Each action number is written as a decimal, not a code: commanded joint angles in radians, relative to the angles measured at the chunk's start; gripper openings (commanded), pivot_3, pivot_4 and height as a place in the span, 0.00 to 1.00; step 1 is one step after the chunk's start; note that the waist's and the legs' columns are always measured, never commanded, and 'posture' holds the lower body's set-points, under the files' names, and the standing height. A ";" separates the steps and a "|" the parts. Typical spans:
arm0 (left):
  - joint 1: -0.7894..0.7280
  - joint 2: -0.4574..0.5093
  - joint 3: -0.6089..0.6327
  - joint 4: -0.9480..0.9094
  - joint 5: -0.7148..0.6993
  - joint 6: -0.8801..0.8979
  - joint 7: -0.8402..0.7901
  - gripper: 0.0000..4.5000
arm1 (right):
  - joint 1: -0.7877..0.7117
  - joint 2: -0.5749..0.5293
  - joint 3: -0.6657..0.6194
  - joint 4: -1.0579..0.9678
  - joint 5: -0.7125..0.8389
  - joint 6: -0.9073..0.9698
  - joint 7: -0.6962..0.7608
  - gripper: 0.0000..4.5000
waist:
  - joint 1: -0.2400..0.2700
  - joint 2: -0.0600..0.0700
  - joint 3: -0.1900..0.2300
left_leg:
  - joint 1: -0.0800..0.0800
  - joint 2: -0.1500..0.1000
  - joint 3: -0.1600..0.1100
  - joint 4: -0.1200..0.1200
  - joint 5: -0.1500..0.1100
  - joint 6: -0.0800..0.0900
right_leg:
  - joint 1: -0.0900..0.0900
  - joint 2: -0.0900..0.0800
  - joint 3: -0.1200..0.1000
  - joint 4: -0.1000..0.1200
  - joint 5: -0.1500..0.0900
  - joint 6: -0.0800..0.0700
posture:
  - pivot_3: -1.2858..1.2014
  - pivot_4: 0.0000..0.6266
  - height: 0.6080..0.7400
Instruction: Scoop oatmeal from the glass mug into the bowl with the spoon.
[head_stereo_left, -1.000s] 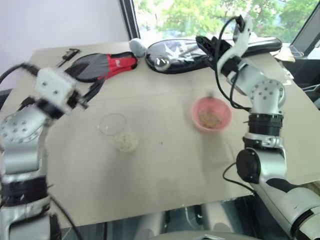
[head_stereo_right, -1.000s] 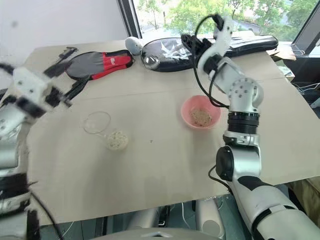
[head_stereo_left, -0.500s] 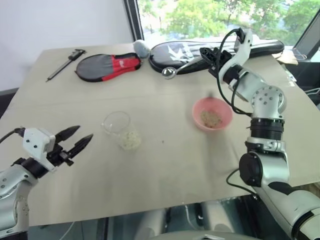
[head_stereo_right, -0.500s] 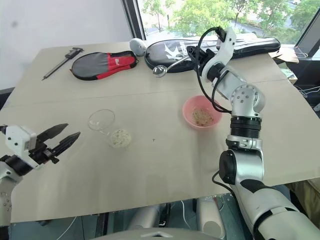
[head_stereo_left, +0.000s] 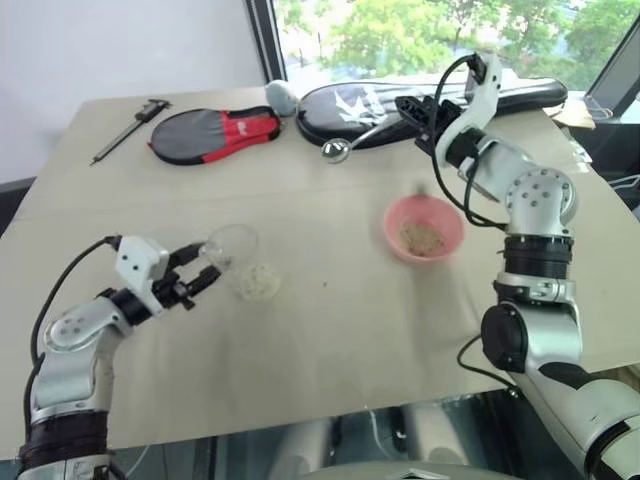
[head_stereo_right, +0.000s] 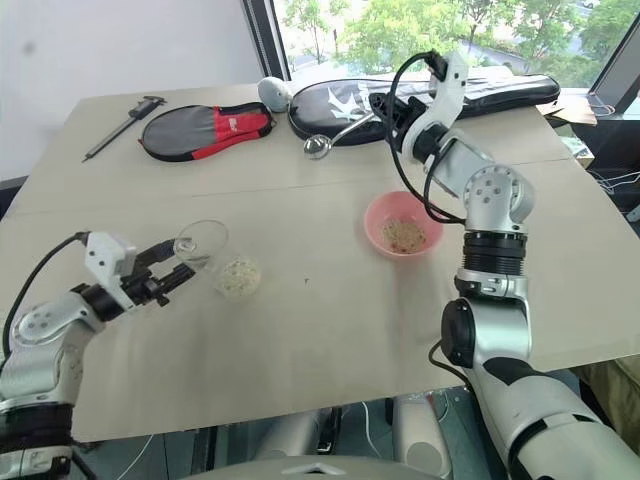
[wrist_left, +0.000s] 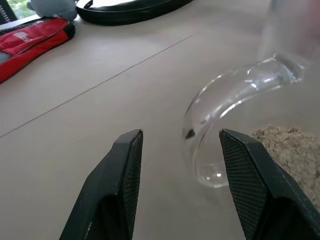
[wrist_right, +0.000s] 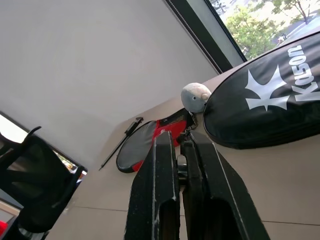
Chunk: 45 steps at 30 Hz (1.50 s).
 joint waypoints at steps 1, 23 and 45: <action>-0.047 -0.002 -0.006 0.021 -0.005 -0.014 0.001 0.56 | -0.020 -0.003 -0.009 -0.070 0.027 0.002 -0.008 0.00 | 0.000 0.000 0.000 | 0.000 0.000 0.000 0.000 0.000 0.000 | 0.000 0.000 0.000 0.000 0.000 0.000 | 0.52 0.24 1.00; -0.239 -0.096 -0.135 0.084 0.078 -0.035 0.105 0.03 | -0.057 -0.067 -0.009 -0.229 0.232 0.160 0.106 0.00 | 0.007 0.003 -0.002 | 0.001 0.000 0.000 -0.001 0.000 0.000 | 0.001 0.000 0.000 0.000 0.000 0.000 | 0.52 0.24 1.00; -0.546 -0.203 -0.225 0.200 0.159 -0.103 0.159 0.03 | 0.076 -0.272 0.376 -0.424 -0.004 0.138 0.290 0.00 | 0.002 0.002 -0.003 | -0.002 0.000 0.001 -0.001 0.000 0.000 | -0.002 0.000 0.001 -0.002 0.001 0.000 | 0.52 0.24 1.00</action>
